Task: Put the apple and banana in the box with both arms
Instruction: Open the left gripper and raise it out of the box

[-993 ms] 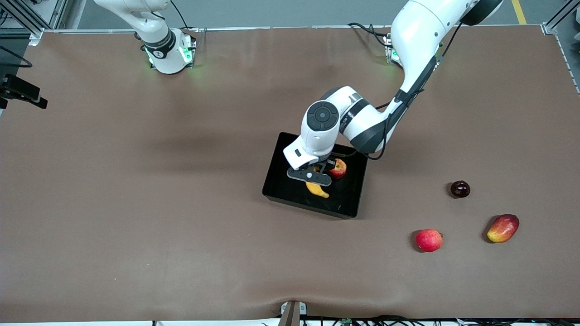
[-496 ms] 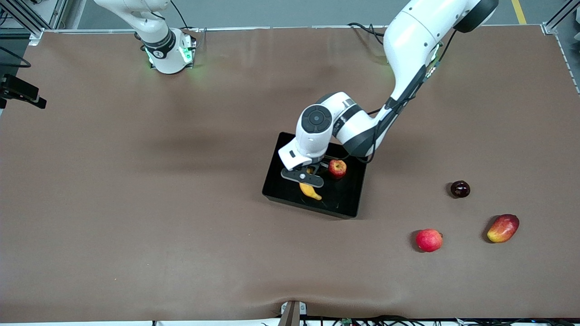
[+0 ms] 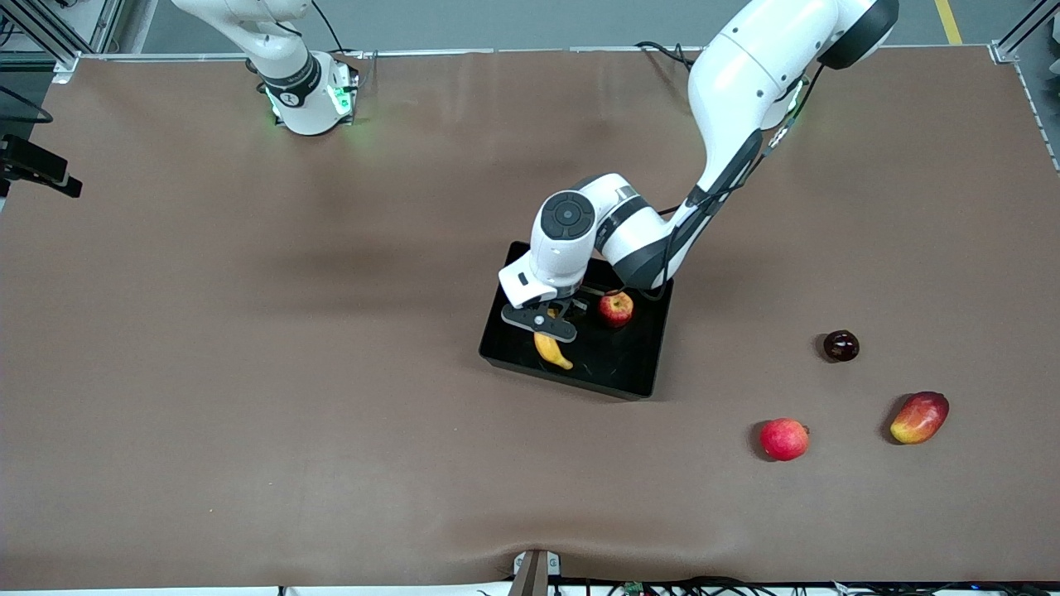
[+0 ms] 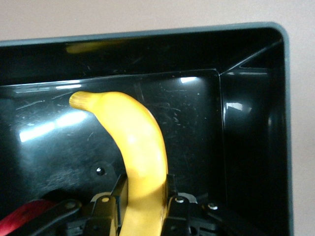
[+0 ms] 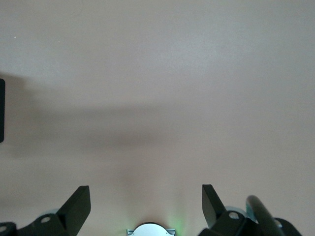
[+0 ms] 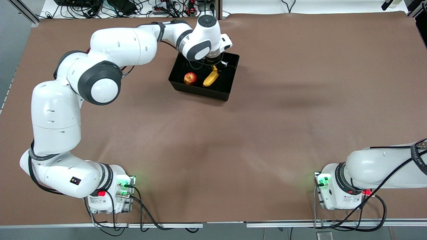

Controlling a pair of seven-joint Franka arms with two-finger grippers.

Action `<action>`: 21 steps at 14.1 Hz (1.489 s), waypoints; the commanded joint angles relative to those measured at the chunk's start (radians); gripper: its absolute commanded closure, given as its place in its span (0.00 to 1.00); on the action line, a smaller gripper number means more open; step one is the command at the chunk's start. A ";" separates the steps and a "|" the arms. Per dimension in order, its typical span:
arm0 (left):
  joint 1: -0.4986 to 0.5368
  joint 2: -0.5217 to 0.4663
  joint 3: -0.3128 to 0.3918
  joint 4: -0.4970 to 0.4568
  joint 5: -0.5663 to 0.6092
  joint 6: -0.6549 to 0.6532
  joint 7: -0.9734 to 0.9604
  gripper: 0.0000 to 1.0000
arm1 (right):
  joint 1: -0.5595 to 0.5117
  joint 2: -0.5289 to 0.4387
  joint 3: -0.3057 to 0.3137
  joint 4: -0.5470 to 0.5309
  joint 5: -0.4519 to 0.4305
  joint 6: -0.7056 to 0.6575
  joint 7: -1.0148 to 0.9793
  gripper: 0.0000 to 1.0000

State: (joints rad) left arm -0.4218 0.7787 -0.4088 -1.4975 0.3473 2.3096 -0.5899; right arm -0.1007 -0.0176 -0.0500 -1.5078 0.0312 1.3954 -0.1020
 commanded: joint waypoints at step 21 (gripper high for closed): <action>0.302 -0.456 0.025 0.074 -0.065 -0.522 -0.028 0.00 | -0.043 0.002 0.016 0.001 0.026 -0.012 -0.013 0.00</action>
State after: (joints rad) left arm -0.1650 0.3792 -0.3786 -1.4027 0.3314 1.8336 -0.6113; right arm -0.1144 -0.0161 -0.0498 -1.5119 0.0358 1.3916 -0.1024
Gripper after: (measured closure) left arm 0.000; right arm 0.000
